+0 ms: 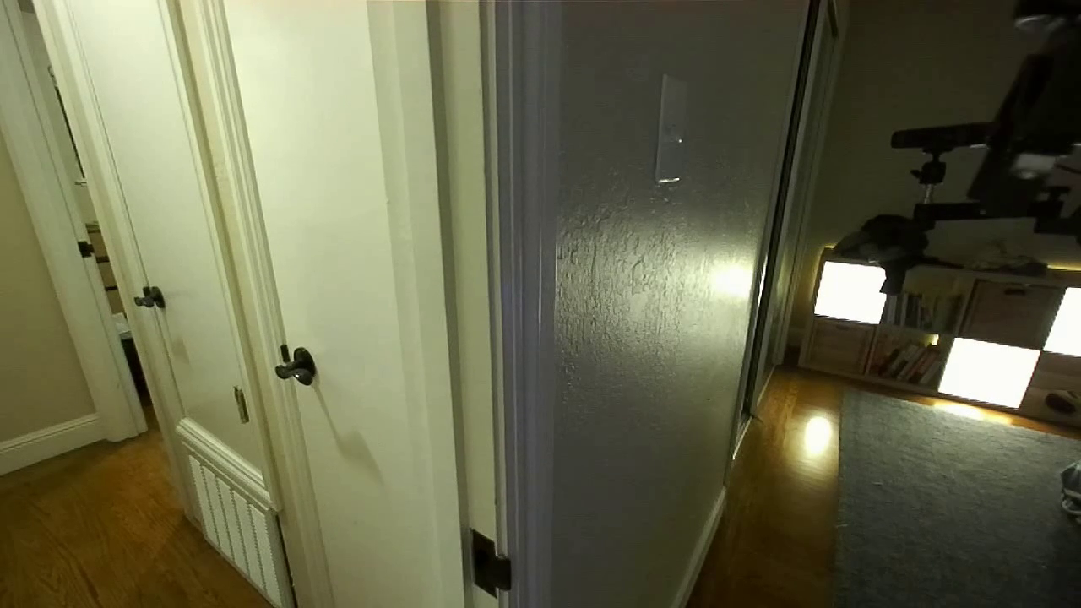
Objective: Turn on the light switch, turn off the light switch then turn on the light switch
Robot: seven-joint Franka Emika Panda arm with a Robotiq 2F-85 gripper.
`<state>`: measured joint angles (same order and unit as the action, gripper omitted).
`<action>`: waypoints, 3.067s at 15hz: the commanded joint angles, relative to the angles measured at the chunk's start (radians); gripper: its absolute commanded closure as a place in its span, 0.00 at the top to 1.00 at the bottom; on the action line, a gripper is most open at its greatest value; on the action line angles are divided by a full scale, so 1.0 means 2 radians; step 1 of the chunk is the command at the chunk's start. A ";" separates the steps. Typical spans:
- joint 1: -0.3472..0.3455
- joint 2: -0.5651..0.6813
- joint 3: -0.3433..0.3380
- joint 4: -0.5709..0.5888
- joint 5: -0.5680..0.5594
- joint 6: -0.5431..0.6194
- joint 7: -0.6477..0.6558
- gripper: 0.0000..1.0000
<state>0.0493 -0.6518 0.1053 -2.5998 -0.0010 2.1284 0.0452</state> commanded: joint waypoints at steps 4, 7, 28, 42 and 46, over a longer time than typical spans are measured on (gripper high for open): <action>-0.024 0.057 -0.021 0.013 -0.032 0.079 0.001 1.00; -0.024 0.070 -0.021 0.018 -0.033 0.082 0.001 1.00; -0.054 0.242 -0.078 0.100 -0.036 0.404 -0.047 1.00; -0.049 0.307 -0.092 0.188 -0.013 0.446 -0.091 0.63; -0.049 0.322 -0.090 0.198 0.010 0.459 -0.111 0.65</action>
<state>-0.0539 -0.0347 -0.0678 -2.2220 -0.0261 3.0056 -0.1224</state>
